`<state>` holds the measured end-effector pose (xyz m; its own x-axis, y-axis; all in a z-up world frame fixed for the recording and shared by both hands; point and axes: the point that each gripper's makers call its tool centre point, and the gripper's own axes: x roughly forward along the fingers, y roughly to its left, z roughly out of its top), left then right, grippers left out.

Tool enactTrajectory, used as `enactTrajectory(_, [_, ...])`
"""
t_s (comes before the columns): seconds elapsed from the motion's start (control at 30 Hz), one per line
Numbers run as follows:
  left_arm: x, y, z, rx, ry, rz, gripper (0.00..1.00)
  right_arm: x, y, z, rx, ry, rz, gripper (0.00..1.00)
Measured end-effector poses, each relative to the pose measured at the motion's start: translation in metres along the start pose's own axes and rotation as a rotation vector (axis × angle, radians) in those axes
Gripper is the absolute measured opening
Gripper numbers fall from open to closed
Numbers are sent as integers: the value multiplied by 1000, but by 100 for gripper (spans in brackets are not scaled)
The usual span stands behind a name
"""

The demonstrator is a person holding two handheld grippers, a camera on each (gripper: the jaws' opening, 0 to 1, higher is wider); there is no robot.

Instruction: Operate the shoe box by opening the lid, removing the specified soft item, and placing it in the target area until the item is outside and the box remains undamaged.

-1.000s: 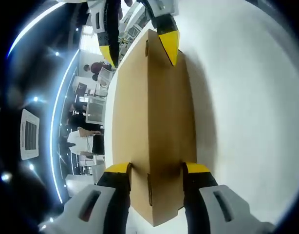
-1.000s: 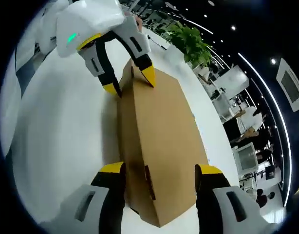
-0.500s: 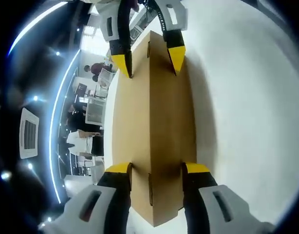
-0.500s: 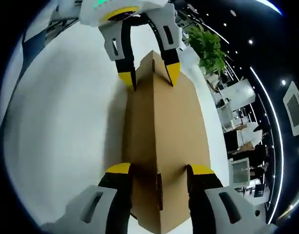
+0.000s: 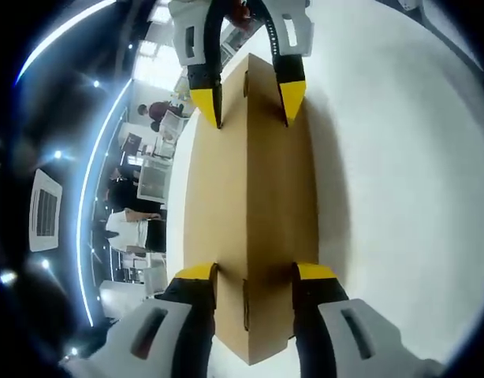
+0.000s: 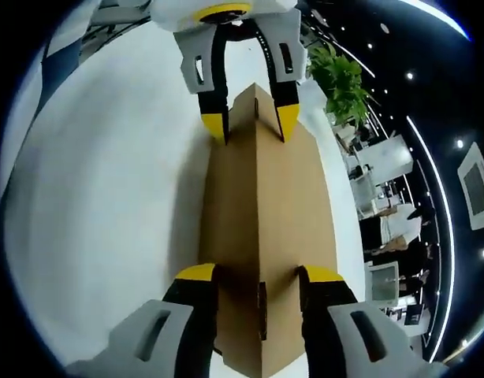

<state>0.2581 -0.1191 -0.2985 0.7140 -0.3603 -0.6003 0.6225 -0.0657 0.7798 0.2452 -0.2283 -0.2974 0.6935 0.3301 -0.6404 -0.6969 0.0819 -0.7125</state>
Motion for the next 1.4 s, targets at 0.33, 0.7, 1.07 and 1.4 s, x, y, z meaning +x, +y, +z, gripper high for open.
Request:
enactTrajectory(0.33, [-1,2,0,-9,-11,-13,37,-1,-1,1,-5,7,-18,37])
enactTrajectory(0.7, [-5,5,1,-3,-14,-4,36,-4,-4,3,20,10,-47,36])
enactTrajectory(1.07, [-12,13,3,-49,-31,0,35,-9,-12,6,41,2,-71,34])
enactTrajectory(1.4, [-17,19,9,-70,-50,6,35,-13,-20,10,76,-7,-79,35])
